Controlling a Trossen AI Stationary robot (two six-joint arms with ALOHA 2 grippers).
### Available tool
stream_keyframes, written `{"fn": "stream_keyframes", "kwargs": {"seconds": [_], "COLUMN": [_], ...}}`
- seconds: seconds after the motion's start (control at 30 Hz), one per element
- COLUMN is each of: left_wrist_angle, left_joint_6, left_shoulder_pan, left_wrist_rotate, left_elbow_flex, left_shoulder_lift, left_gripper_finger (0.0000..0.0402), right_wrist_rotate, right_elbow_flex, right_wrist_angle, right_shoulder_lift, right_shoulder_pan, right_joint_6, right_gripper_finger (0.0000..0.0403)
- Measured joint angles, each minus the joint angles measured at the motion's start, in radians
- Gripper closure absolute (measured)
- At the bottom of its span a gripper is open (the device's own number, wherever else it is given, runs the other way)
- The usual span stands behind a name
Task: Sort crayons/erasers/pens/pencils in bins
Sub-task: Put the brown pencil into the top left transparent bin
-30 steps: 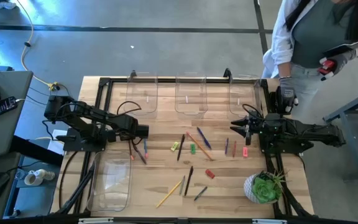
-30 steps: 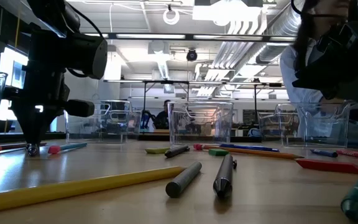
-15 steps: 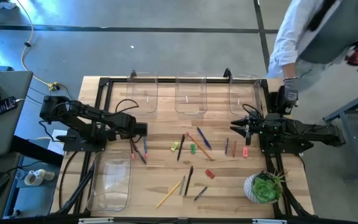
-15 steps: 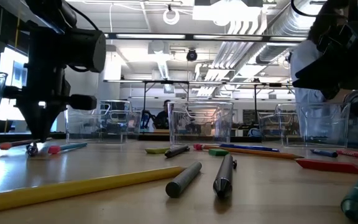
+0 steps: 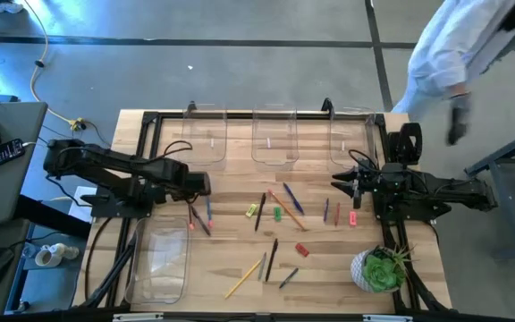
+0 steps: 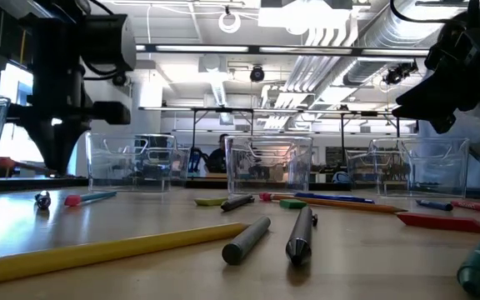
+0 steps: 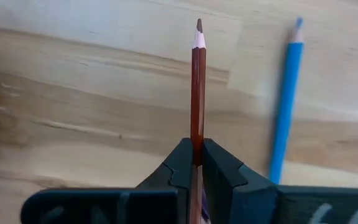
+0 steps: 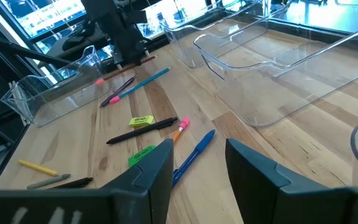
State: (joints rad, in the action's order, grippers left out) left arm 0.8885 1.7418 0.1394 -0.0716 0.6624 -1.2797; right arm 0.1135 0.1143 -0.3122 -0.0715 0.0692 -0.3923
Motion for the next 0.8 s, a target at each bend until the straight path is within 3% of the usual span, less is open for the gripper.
{"fn": "stream_keyframes", "kwargs": {"seconds": [0.5, 0.8], "left_wrist_angle": [-0.097, -0.27], "left_joint_6": [-0.133, -0.218], "left_shoulder_pan": [-0.005, -0.005], "left_wrist_rotate": [0.053, 0.024], "left_elbow_flex": [0.001, 0.002], "left_shoulder_lift": [0.255, 0.304], "left_gripper_finger": [0.039, 0.039], "right_wrist_rotate": [0.0, 0.0], "right_elbow_flex": [0.0, 0.0], "right_wrist_angle": [-0.002, -0.003], "right_shoulder_lift": [0.0, 0.0], "right_shoulder_pan": [0.0, 0.0], "right_joint_6": [0.0, 0.0], "right_gripper_finger": [0.0263, 0.0263]}}
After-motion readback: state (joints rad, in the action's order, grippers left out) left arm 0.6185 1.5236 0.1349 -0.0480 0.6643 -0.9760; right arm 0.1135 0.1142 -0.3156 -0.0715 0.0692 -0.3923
